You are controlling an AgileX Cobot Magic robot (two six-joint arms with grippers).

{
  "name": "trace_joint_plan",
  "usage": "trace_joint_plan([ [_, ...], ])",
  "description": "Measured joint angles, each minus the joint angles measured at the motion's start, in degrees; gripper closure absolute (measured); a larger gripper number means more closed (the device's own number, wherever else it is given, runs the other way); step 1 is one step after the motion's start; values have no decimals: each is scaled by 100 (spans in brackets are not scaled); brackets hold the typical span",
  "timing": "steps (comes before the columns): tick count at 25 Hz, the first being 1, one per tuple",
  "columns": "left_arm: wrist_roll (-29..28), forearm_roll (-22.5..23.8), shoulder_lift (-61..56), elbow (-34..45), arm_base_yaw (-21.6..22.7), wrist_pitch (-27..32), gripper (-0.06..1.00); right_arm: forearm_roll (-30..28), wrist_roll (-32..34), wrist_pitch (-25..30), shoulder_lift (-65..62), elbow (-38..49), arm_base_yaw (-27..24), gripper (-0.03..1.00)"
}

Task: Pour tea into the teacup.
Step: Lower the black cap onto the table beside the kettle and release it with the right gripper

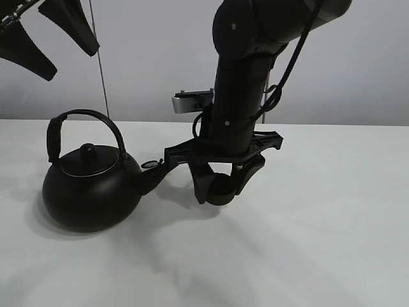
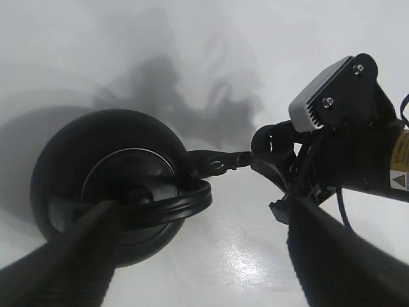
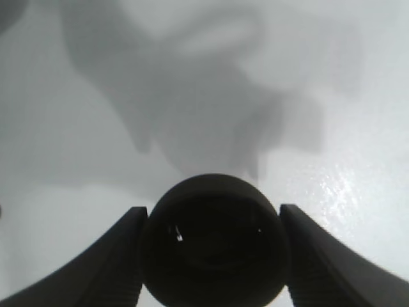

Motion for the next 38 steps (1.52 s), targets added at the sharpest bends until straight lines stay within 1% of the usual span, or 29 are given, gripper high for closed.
trace_joint_plan([
  [4, 0, 0, 0, 0, 0, 0, 42, 47, 0, -153, 62, -4, -2, 57],
  [12, 0, 0, 0, 0, 0, 0, 42, 133, 1, -245, 296, -4, -2, 57],
  [38, 0, 0, 0, 0, 0, 0, 42, 275, 21, -307, 296, -4, -2, 57],
])
